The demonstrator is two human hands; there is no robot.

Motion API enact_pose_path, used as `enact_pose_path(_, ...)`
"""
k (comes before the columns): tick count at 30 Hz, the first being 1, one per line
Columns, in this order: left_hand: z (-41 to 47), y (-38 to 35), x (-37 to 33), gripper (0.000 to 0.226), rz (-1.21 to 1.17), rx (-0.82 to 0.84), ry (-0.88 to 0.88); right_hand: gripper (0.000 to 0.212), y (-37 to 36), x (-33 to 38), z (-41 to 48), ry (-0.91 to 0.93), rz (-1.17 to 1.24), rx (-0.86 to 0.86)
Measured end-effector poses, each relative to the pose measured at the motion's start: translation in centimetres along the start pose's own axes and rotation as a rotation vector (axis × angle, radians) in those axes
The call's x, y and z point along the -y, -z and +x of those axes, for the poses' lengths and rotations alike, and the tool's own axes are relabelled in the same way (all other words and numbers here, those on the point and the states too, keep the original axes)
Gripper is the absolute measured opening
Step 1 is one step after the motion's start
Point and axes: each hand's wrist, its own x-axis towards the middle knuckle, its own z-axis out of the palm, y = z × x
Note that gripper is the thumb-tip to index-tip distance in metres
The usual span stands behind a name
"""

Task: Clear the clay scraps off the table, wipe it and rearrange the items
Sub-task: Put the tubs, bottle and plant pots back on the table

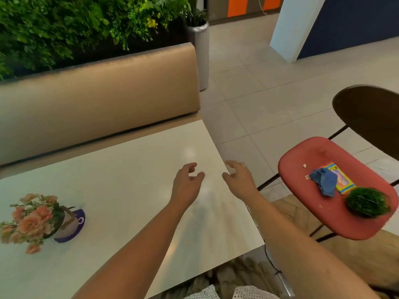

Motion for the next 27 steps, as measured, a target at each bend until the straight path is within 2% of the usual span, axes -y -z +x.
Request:
enact_pose_path(8,0.0,-5.9,-2.2,0.043,0.064,0.164,-0.085,0.041,5.6,-4.2,-2.1,-0.082,0.128,-0.205)
enact_pose_path(17,-0.9,-19.3,-8.0,0.044,0.143,0.362,-0.133,0.040,15.8,-12.5,-3.3,-0.166,0.146,-0.524)
enact_pose_path(22,-1.4,-28.3,-11.0,0.044,0.195,0.424,-0.139,0.038,23.0,-18.1,-2.8,-0.197,0.042,-0.612)
enact_pose_path(27,-1.7,-36.5,-12.8,0.039,0.214,0.506,-0.132,0.034,29.9,-24.7,-2.2,-0.331,-0.089,-0.707)
